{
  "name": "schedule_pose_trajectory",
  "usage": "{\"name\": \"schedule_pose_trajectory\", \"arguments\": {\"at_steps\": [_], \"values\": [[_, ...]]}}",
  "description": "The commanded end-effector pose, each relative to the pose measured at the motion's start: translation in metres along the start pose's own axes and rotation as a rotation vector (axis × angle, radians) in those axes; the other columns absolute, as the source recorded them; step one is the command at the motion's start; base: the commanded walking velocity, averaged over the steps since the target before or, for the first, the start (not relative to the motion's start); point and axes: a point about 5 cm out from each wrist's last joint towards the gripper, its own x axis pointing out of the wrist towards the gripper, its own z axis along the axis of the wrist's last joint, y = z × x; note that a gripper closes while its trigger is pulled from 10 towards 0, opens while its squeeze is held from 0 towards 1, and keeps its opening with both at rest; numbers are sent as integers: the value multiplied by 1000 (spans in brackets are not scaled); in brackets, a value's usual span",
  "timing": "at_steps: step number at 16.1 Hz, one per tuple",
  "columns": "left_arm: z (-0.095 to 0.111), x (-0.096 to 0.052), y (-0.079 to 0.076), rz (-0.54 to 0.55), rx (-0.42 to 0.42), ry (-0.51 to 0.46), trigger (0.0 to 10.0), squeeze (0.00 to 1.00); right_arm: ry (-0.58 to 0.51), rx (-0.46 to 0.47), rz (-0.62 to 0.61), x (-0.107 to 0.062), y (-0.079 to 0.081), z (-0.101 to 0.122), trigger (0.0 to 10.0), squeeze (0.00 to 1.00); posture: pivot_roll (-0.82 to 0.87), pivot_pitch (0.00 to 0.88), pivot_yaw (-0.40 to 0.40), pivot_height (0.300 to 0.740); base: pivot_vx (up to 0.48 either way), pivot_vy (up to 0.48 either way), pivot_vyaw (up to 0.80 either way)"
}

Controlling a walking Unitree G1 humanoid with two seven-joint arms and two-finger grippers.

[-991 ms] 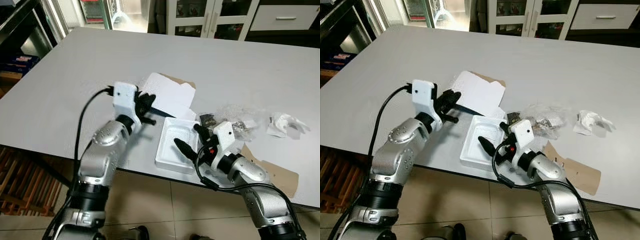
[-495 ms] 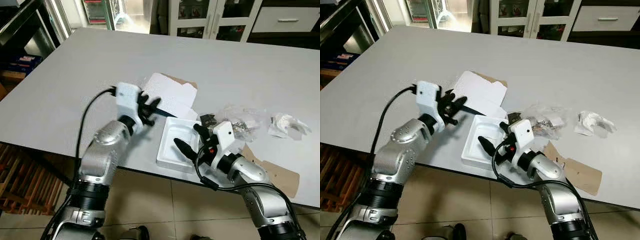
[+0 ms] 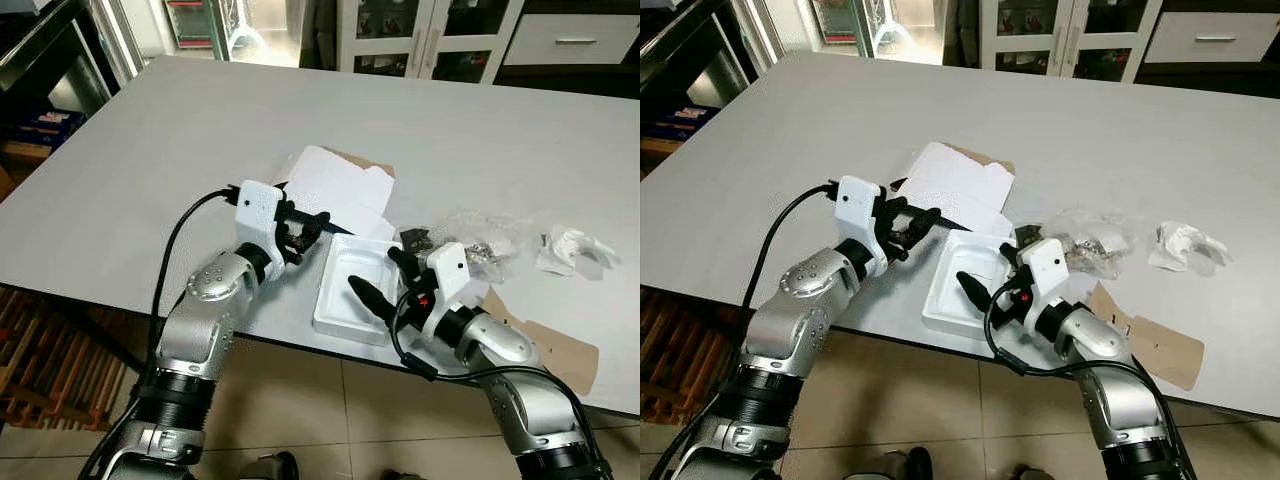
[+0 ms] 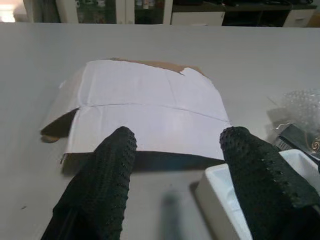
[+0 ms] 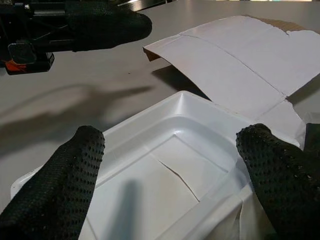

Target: Picking trash to rubbish bin

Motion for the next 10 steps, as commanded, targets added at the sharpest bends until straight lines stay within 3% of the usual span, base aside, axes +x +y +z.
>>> {"name": "schedule_pose_trajectory", "arguments": {"at_steps": [1, 10], "values": [[-7, -2, 5, 10, 2, 20, 10000, 1000, 11, -6, -4, -2, -2, -1, 10000, 0, -66, 125, 78, 740, 0, 0, 0], [-9, -1, -2, -10, -13, 16, 10000, 1000, 120, -117, -107, -31, -39, 0, 10000, 0, -82, 132, 72, 740, 0, 0, 0]]}}
